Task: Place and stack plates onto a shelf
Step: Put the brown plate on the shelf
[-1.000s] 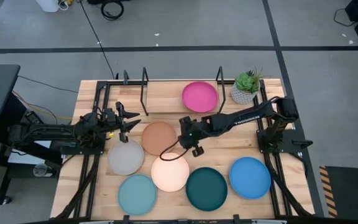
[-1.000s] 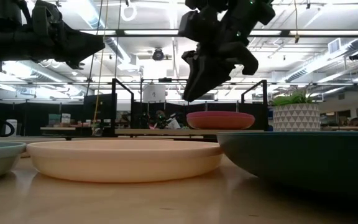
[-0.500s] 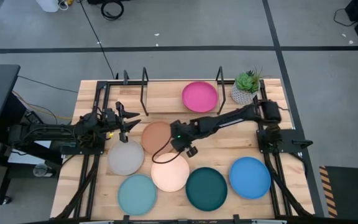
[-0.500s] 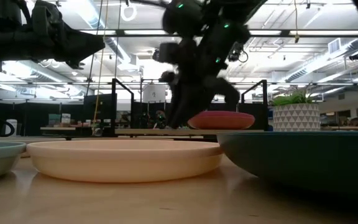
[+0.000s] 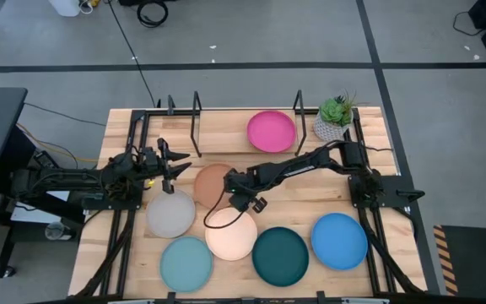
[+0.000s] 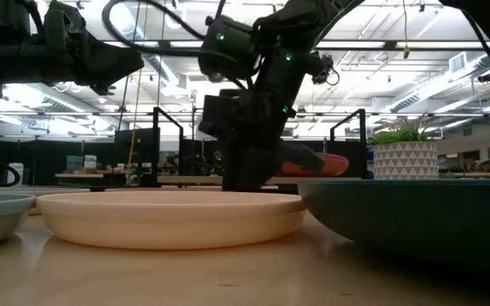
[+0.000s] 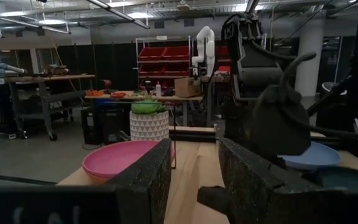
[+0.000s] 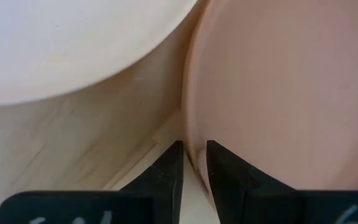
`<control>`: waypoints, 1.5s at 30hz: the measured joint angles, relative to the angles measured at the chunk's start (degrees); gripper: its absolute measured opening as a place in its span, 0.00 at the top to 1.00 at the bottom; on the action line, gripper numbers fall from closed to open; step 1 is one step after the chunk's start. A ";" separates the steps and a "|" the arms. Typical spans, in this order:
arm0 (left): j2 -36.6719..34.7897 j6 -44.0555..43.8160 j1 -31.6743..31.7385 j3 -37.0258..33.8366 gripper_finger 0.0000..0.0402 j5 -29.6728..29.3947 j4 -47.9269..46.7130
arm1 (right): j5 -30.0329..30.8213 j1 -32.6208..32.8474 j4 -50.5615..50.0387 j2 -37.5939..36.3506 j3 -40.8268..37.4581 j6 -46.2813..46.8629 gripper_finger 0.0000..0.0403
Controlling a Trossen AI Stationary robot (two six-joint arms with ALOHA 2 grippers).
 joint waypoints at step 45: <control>0.01 0.00 0.00 0.00 0.65 0.00 -0.06 | -4.41 -11.31 11.35 -9.16 -1.03 9.67 0.95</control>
